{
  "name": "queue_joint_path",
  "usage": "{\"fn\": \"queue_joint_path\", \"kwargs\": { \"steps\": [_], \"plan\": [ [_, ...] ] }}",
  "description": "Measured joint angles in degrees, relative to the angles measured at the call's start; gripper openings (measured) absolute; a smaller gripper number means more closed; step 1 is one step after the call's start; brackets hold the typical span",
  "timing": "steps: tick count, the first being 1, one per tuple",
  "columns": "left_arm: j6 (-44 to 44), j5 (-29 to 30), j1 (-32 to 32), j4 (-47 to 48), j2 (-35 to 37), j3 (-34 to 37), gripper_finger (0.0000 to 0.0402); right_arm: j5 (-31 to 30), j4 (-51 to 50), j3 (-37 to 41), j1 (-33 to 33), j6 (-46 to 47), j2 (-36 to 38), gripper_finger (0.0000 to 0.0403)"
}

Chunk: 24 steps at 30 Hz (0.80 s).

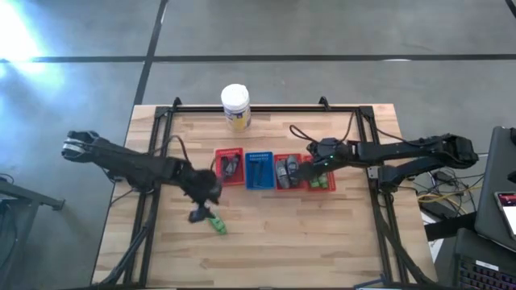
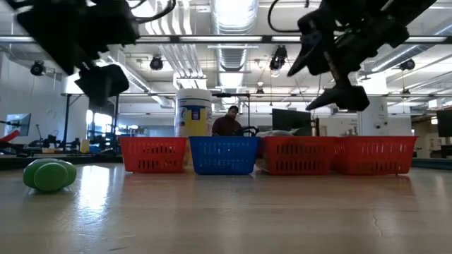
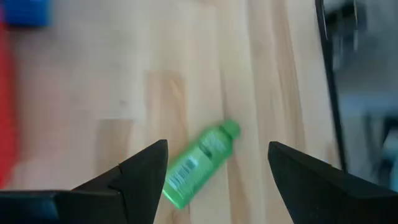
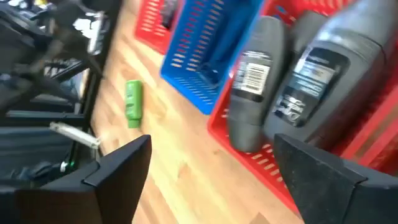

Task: Pick & Place Travel size toiletries
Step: Put the gray deodorant into the middle red bin, then put the green shampoo into the right red bin

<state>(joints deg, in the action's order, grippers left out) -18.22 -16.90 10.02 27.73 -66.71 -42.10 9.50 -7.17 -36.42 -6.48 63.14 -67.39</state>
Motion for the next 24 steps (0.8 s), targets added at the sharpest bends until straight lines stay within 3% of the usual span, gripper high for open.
{"fn": "queue_joint_path", "kwargs": {
  "steps": [10,24],
  "plan": [
    [24.02,5.27,9.33,0.13,-11.66,-1.78,0.0282,-0.46,-0.95,0.00,0.26,-2.11,3.18,0.0368],
    [35.50,8.22,8.82,3.54,-22.01,-2.76,0.0281,-0.63,-1.21,0.04,1.64,-1.49,2.81,0.0368]
  ]
}}
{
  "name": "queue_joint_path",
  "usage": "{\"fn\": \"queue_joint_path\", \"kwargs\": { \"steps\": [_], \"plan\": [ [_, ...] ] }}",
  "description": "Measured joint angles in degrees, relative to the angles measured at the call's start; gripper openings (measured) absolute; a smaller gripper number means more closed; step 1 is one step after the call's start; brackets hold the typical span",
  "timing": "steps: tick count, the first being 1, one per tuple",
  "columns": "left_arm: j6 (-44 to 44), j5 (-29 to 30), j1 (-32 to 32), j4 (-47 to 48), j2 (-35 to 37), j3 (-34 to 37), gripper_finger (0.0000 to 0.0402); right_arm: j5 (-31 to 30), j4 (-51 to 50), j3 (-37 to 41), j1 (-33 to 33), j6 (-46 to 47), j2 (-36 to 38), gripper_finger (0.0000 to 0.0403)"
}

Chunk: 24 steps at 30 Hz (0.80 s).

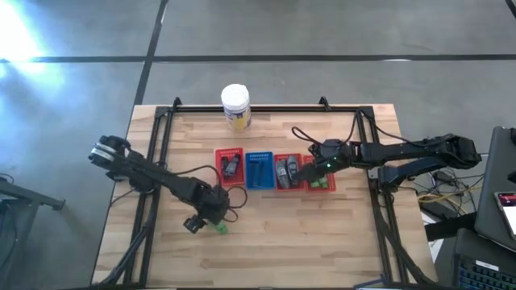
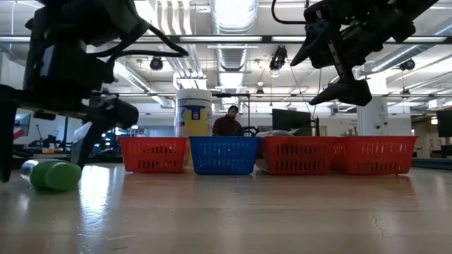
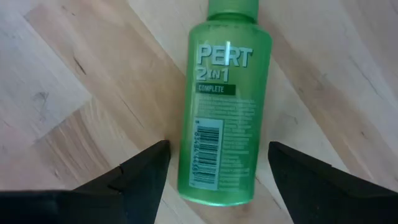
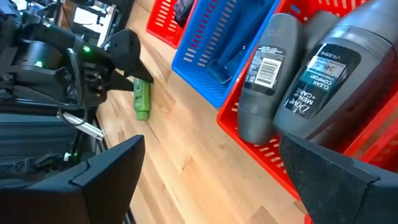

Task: Pick & Place Travel size toiletries
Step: Put the green shampoo into the right red bin

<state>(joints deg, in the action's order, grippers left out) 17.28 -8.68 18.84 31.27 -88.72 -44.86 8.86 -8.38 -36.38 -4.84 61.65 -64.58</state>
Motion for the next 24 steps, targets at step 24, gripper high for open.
{"fn": "queue_joint_path", "kwargs": {
  "steps": [24],
  "plan": [
    [-19.37,12.03,-1.54,-2.13,5.74,-7.88,0.0146,2.07,0.73,0.02,0.57,3.10,2.75,0.0368]
  ]
}}
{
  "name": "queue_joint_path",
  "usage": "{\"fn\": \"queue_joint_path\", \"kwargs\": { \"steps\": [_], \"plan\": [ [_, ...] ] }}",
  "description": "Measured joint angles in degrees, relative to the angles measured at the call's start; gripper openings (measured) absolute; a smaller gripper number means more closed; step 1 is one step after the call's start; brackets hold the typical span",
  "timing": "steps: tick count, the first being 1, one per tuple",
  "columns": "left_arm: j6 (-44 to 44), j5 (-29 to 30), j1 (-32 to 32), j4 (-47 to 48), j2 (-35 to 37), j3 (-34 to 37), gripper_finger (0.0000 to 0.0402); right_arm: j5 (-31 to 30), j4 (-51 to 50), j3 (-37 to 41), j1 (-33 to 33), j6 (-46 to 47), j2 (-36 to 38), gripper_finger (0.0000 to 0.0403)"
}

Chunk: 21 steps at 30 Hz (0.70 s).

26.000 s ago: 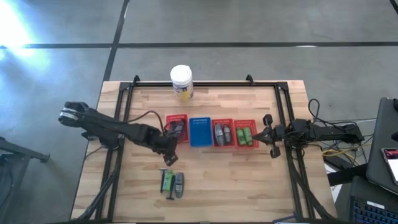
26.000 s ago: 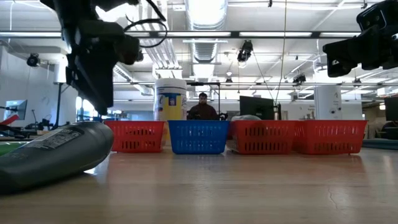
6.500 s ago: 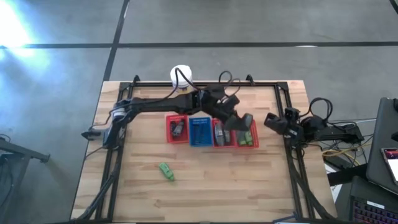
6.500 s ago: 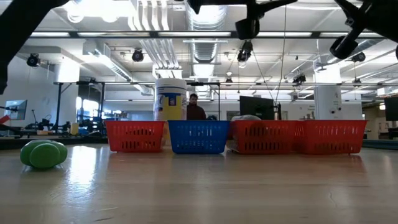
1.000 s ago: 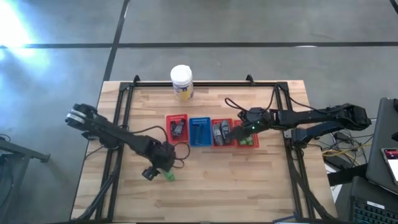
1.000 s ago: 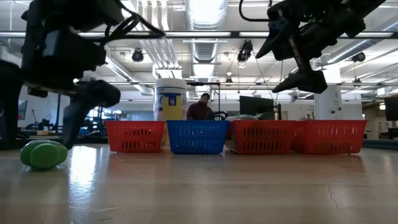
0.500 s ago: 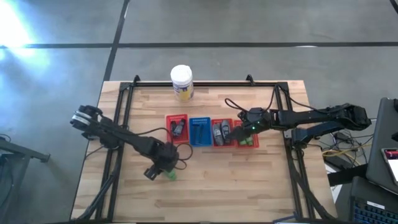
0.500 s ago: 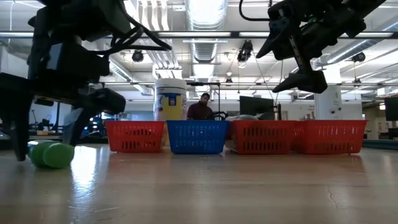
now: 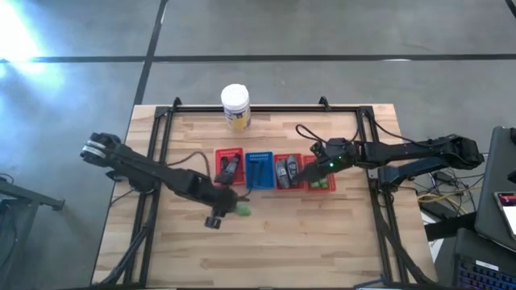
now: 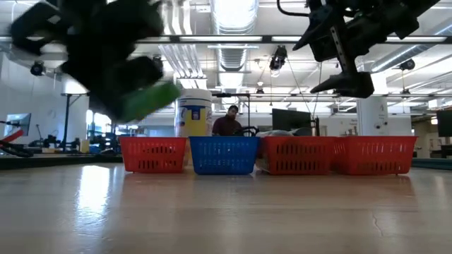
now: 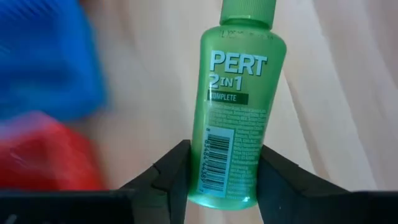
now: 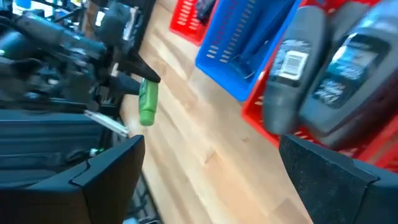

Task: Pick & Place Travel size toiletries
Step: Put the green shampoo into the right red bin

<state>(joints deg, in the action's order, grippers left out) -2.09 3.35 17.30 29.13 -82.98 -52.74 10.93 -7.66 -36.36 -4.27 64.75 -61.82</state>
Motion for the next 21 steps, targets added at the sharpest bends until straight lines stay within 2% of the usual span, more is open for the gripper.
{"fn": "queue_joint_path", "kwargs": {
  "steps": [3,9,15,21],
  "plan": [
    [3.67,5.03,-0.28,-7.04,2.04,-0.42,0.0146,2.31,1.48,0.04,0.02,2.07,-0.07,0.0368],
    [11.09,5.57,-3.96,-8.80,-1.51,-3.29,0.0146,7.24,7.01,0.04,0.04,5.03,-2.13,0.0368],
    [16.91,5.72,-10.40,-9.12,-9.03,-12.32,0.0147,7.56,7.06,0.04,0.02,5.65,-3.82,0.0368],
    [26.11,5.10,-12.53,-9.10,-16.18,-22.46,0.0147,7.57,7.21,0.04,0.02,5.82,-3.82,0.0368]
  ]
}}
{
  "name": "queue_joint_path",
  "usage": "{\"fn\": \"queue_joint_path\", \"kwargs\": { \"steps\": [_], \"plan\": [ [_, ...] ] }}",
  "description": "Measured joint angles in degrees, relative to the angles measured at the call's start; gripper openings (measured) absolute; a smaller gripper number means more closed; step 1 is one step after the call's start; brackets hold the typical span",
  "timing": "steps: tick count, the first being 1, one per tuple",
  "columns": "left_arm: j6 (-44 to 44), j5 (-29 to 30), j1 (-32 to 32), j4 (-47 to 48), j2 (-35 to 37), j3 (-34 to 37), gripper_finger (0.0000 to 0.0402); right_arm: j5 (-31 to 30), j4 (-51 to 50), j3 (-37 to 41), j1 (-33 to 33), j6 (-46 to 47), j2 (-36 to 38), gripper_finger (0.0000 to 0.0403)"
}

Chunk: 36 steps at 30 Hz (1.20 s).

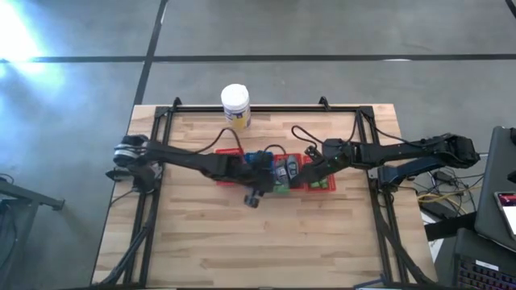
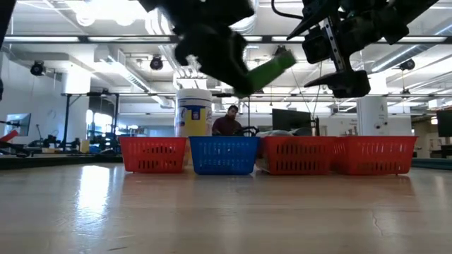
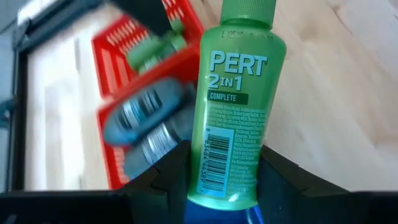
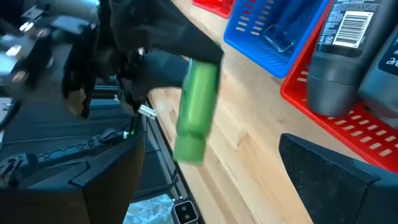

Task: Pick & Place Travel size toiletries
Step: Put the green shampoo into the right red bin

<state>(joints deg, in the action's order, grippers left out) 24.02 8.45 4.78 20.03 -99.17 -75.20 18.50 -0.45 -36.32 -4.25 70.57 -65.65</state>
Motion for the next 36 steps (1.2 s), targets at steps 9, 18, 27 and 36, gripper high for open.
{"fn": "queue_joint_path", "kwargs": {
  "steps": [9,18,27,36],
  "plan": [
    [5.81,-0.95,-2.03,0.56,-9.32,-12.19,0.0147,1.31,-0.05,0.00,0.00,0.40,0.00,0.0368],
    [6.20,-1.09,-2.58,3.48,-10.26,-14.52,0.0147,1.49,-1.24,0.00,0.53,-0.33,-0.02,0.0325],
    [6.10,-1.63,-2.57,-0.91,-10.19,-14.45,0.0147,2.66,-1.51,0.00,0.66,0.16,-0.02,0.0222],
    [6.02,-1.41,-2.54,-1.25,-10.18,-14.62,0.0147,2.53,-2.27,0.00,0.64,0.05,-0.09,0.0203]
  ]
}}
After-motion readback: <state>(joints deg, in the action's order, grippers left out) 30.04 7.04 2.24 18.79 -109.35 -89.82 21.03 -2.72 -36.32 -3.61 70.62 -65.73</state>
